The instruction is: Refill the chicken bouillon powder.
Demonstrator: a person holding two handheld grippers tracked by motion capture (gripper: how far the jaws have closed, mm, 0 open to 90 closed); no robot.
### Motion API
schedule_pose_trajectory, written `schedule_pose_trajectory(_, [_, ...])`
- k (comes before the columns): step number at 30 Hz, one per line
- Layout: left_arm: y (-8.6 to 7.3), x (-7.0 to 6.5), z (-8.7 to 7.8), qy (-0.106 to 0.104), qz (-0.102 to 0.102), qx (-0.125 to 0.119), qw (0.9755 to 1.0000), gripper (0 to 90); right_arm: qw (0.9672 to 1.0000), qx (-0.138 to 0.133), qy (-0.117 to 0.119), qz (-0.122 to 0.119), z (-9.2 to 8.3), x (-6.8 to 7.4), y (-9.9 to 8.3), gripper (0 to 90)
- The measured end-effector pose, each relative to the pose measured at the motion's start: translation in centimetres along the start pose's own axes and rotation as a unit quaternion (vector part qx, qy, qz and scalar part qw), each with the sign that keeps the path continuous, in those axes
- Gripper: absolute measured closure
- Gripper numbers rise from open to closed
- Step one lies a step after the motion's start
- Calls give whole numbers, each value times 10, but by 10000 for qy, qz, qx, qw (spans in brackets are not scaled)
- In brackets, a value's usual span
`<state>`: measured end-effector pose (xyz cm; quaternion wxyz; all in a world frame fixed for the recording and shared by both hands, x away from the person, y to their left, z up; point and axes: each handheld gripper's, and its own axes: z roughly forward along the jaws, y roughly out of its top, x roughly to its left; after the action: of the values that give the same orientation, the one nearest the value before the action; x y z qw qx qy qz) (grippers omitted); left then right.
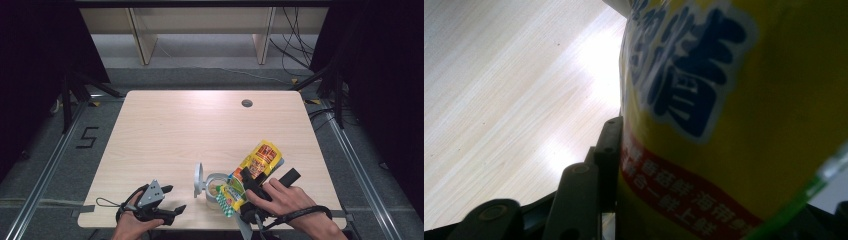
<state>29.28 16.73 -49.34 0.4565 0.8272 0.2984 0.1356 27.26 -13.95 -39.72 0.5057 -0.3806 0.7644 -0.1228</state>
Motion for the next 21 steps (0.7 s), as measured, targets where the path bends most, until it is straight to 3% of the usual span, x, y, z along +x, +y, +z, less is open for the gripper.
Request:
schedule_pose_trajectory(8, [0,-2,1,-2,-49,6,10000,219,10000,-18,-33,3,-1,-1,0,619])
schedule_pose_trajectory(9, [0,0,0,9,21,38,10000,219,10000,-14,-43,-10,-2,-1,0,619])
schedule_pose_trajectory(10, [-1,-1,2,-11,-74,-80,9999,219,10000,2,-84,-38,-2,-1,0,619])
schedule_pose_trajectory(12, [-1,-1,1,-8,-119,-72,9999,219,9999,14,-86,-51,-2,-2,-1,620])
schedule_pose_trajectory(21, [-1,0,1,2,-77,-50,10000,219,10000,0,-72,-65,-1,-3,-1,620])
